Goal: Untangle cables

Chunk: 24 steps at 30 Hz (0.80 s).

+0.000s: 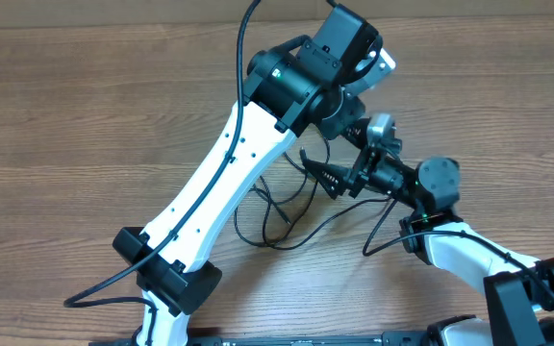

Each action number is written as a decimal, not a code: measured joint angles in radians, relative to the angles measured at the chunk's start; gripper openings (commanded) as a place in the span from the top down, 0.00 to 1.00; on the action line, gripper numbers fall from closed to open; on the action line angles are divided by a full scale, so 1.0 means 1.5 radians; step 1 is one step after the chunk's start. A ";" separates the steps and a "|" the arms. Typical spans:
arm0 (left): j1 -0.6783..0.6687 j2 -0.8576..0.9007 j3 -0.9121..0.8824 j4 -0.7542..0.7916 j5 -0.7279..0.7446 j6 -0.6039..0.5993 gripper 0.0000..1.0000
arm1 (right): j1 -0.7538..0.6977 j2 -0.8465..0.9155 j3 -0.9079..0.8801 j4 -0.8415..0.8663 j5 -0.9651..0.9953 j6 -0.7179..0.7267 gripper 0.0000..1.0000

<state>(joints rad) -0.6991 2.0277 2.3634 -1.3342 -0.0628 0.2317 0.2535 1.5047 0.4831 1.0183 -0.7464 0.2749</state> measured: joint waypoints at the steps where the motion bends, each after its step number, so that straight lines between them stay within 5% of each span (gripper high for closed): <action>1: 0.003 0.000 0.000 -0.006 -0.009 -0.003 0.95 | -0.006 0.000 0.000 -0.022 0.003 0.014 0.00; 8: 0.068 0.000 0.000 -0.027 -0.034 -0.045 0.92 | -0.126 0.000 0.000 -0.036 0.005 0.133 0.00; 14: 0.137 0.000 0.000 -0.040 -0.031 -0.075 0.56 | -0.259 -0.004 0.000 -0.099 -0.074 0.218 0.00; 22: 0.158 0.000 0.000 -0.020 -0.020 -0.087 0.00 | -0.304 -0.008 -0.001 -0.431 -0.121 0.181 0.00; 24: 0.158 0.000 0.000 -0.019 -0.017 -0.087 0.00 | -0.304 -0.008 -0.001 -0.505 -0.116 0.157 0.00</action>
<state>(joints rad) -0.4622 2.0277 2.3634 -1.3632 -0.0883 0.1013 -0.2028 1.4933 0.4816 0.2615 -0.9199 0.5110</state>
